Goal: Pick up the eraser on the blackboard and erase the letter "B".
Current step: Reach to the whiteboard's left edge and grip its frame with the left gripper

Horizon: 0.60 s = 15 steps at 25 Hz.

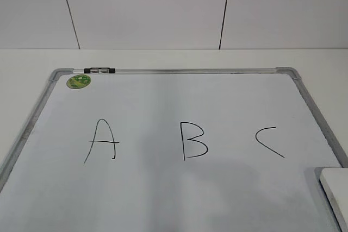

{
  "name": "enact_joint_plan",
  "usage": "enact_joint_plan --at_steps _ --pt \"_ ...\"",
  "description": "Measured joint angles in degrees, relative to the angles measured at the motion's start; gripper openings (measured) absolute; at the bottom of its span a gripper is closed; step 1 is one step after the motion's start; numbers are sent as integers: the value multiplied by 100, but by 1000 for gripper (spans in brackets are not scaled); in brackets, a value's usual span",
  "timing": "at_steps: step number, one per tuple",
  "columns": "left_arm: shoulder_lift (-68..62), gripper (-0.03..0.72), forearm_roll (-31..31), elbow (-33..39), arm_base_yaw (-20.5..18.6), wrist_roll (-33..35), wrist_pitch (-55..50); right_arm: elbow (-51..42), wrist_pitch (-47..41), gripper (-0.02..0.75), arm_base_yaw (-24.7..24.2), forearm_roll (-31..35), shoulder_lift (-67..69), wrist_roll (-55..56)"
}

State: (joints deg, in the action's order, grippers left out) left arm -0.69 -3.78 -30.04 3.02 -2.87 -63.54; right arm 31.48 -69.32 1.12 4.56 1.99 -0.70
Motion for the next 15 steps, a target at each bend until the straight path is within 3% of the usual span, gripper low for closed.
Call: enact_joint_plan --at_steps 6,15 --pt "0 494 -33 0 0 0 2 308 -320 494 0 -43 983 238" --pt "-30 425 -47 -25 0 0 64 442 -320 494 0 -19 2612 540"
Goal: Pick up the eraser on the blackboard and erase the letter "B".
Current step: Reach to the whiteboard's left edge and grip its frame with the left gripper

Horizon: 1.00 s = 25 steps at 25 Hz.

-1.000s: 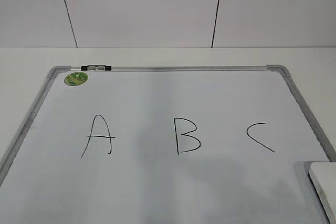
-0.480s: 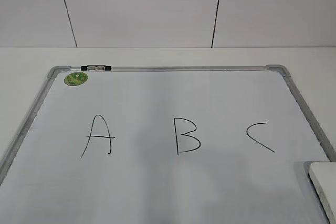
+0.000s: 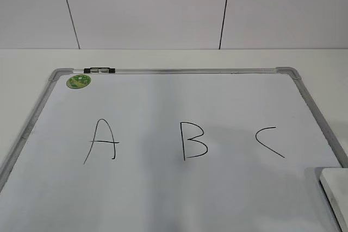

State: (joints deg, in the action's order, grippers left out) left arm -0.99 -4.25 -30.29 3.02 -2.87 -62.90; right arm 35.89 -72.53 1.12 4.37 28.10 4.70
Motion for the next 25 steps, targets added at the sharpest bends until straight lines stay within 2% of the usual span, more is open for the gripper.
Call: enact_joint_plan --at_steps 6,14,25 --pt "-1021 423 32 -595 0 0 -243 0 45 494 0 14 872 -1" --pt "-3728 414 45 -1689 0 0 -708 0 80 494 0 23 1319 -1" --pt "-6923 376 187 -2678 0 94 -351 0 80 493 0 83 1342 3"
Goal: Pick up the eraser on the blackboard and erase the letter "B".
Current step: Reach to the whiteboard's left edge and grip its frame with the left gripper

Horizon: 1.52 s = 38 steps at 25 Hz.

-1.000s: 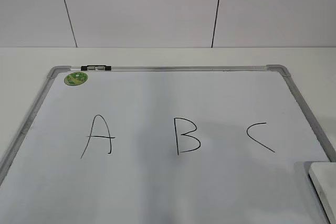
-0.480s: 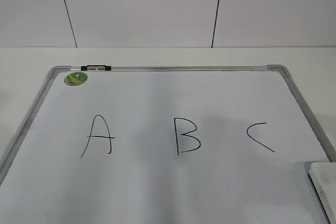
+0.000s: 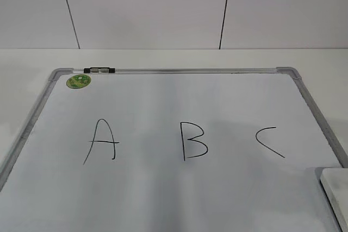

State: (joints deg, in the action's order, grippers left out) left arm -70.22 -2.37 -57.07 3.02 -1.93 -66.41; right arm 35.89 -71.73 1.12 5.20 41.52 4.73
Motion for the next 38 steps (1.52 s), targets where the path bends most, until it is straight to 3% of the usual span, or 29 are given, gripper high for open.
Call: enact_joint_plan --at_steps 7,17,38 --pt "-1498 364 179 -718 0 92 573 0 0 493 0 48 0 9" --pt "-2860 352 189 -1121 0 331 1214 0 13 492 0 84 0 9" --pt "-3468 350 -560 -1125 0 1003 1918 0 13 492 0 146 0 14"
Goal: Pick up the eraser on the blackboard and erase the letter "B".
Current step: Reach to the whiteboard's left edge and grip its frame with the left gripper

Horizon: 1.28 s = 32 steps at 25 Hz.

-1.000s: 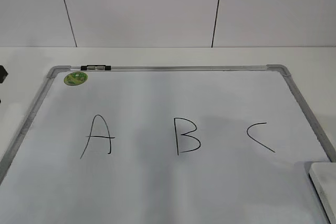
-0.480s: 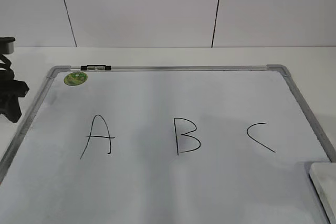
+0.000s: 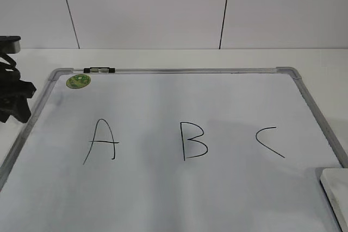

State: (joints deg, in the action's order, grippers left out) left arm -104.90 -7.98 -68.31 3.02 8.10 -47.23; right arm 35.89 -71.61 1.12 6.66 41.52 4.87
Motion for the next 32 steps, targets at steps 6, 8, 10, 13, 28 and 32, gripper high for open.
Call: enact_joint_plan --at_steps 6,8,10,13,28,32 --pt "-353 342 0 -33 0 13 -22 0 0 492 0 0 0 0" --pt "-387 341 11 -33 0 13 -22 0 0 492 0 0 0 0" --pt "-387 339 67 -33 0 13 -22 0 0 492 0 0 0 0" --pt "-387 323 222 -33 0 13 -22 0 0 492 0 0 0 0" --pt "-435 307 298 -34 0 17 -34 0 0 492 0 0 0 0" --pt "-435 307 256 -34 0 17 -44 0 0 492 0 0 0 0"
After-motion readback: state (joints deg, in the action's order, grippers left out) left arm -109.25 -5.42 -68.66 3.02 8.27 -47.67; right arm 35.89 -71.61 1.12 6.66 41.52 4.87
